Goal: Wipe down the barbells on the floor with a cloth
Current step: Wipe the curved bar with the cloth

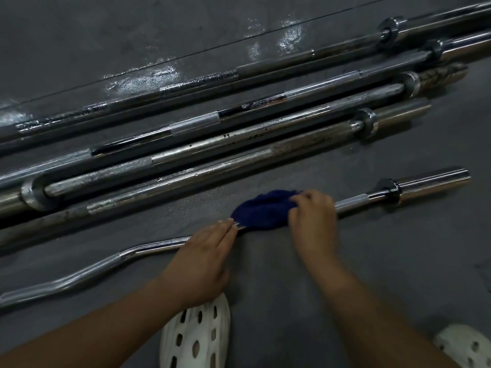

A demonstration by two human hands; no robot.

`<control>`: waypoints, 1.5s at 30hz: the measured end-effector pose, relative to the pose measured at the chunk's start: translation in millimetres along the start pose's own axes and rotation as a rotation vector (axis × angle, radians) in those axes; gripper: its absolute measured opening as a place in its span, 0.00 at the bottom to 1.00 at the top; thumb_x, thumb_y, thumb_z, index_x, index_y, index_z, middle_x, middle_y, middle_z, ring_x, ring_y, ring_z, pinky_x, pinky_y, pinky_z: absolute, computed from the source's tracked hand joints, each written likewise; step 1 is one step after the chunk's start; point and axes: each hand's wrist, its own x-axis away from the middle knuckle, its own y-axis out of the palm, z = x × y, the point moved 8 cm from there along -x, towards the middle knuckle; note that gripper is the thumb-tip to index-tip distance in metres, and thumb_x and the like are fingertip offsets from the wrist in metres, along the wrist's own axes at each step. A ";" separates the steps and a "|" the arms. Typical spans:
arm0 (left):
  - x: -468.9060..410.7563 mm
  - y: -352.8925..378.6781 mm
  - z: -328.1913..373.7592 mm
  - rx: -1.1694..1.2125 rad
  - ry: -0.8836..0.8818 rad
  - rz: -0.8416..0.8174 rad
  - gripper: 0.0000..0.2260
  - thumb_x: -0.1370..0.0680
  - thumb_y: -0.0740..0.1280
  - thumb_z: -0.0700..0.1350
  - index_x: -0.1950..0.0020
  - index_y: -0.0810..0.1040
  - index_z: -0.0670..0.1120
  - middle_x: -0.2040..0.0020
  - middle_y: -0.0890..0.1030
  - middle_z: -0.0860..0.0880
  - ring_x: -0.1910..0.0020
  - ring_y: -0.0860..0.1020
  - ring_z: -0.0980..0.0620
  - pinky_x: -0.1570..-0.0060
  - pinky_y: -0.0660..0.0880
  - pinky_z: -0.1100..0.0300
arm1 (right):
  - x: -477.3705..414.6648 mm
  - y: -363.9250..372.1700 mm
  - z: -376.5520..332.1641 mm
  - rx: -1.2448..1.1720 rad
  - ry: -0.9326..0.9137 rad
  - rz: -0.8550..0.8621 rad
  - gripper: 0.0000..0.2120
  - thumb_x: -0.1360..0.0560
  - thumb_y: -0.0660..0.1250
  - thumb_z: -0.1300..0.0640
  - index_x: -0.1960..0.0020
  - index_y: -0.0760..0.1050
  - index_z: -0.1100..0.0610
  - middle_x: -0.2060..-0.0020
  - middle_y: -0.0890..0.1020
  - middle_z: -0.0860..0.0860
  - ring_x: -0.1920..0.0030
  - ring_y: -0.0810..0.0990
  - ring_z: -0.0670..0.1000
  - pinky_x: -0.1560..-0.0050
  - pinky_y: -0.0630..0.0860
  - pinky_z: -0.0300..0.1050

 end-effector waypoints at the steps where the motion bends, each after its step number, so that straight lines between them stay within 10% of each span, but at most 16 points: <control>1: -0.3 1.6 -1.2 -0.006 0.005 0.005 0.38 0.31 0.65 0.53 0.23 0.64 0.42 0.23 0.66 0.41 0.25 0.67 0.44 0.27 0.63 0.49 | -0.8 -8.4 18.9 -0.020 0.139 0.037 0.10 0.29 0.68 0.62 0.49 0.83 0.58 0.48 0.78 0.55 0.47 0.73 0.58 0.46 0.74 0.52; 10: -3.0 -1.5 -1.3 0.009 0.010 0.019 0.37 0.31 0.66 0.53 0.25 0.67 0.40 0.25 0.69 0.40 0.29 0.70 0.42 0.30 0.68 0.47 | 11.2 -14.9 28.1 0.094 0.232 0.034 0.24 0.28 0.66 0.63 0.34 0.77 0.51 0.34 0.75 0.53 0.37 0.70 0.60 0.40 0.73 0.59; 16: -0.7 -5.3 0.9 -0.010 -0.004 0.005 0.36 0.32 0.64 0.54 0.25 0.69 0.41 0.26 0.70 0.40 0.30 0.72 0.43 0.30 0.67 0.48 | 33.8 37.2 -70.9 0.090 -0.429 -0.286 0.23 0.31 0.71 0.59 0.36 0.77 0.52 0.37 0.77 0.50 0.41 0.74 0.56 0.43 0.76 0.51; 20: 5.7 -3.2 -6.7 -0.004 -0.005 0.013 0.36 0.32 0.62 0.53 0.26 0.69 0.39 0.27 0.71 0.40 0.30 0.72 0.42 0.31 0.70 0.45 | 32.1 22.2 -40.5 0.061 0.012 -0.121 0.21 0.32 0.71 0.62 0.39 0.79 0.55 0.38 0.78 0.51 0.43 0.72 0.57 0.43 0.75 0.49; 24: 10.0 -1.6 -6.7 0.029 -0.050 0.010 0.35 0.31 0.62 0.52 0.26 0.69 0.39 0.28 0.71 0.38 0.31 0.73 0.40 0.31 0.70 0.45 | 59.6 42.5 -106.9 -0.013 -0.423 -0.225 0.22 0.35 0.70 0.62 0.41 0.79 0.55 0.41 0.79 0.52 0.47 0.76 0.58 0.48 0.78 0.50; 28: 24.4 -1.6 -18.7 0.009 -0.078 -0.002 0.36 0.35 0.67 0.51 0.28 0.72 0.38 0.30 0.74 0.38 0.34 0.75 0.40 0.35 0.74 0.44 | 32.4 26.4 -44.3 0.059 -0.055 -0.138 0.21 0.34 0.70 0.64 0.41 0.79 0.57 0.40 0.79 0.55 0.47 0.74 0.60 0.47 0.77 0.53; 32: 26.1 2.3 -16.6 0.005 -0.099 -0.013 0.36 0.33 0.66 0.54 0.28 0.71 0.39 0.30 0.74 0.38 0.34 0.76 0.39 0.34 0.72 0.44 | 62.4 51.3 -114.7 -0.106 -0.319 -0.422 0.23 0.30 0.66 0.65 0.35 0.76 0.55 0.34 0.74 0.51 0.40 0.70 0.59 0.37 0.70 0.47; 39: 47.9 -51.2 -28.6 -0.027 -0.139 0.009 0.38 0.22 0.64 0.55 0.18 0.48 0.47 0.18 0.48 0.46 0.20 0.52 0.47 0.22 0.53 0.52 | 23.2 -25.7 -83.1 -0.907 0.448 -0.467 0.21 0.22 0.61 0.65 0.36 0.73 0.45 0.44 0.76 0.50 0.45 0.77 0.52 0.48 0.77 0.47; 45: 96.8 -107.5 -6.3 -0.119 -0.069 0.120 0.38 0.25 0.61 0.54 0.18 0.50 0.45 0.18 0.50 0.45 0.20 0.52 0.46 0.23 0.52 0.53 | 43.4 -74.6 -87.8 -1.210 0.759 -0.382 0.11 0.25 0.64 0.58 0.43 0.75 0.57 0.45 0.78 0.58 0.54 0.77 0.55 0.60 0.74 0.46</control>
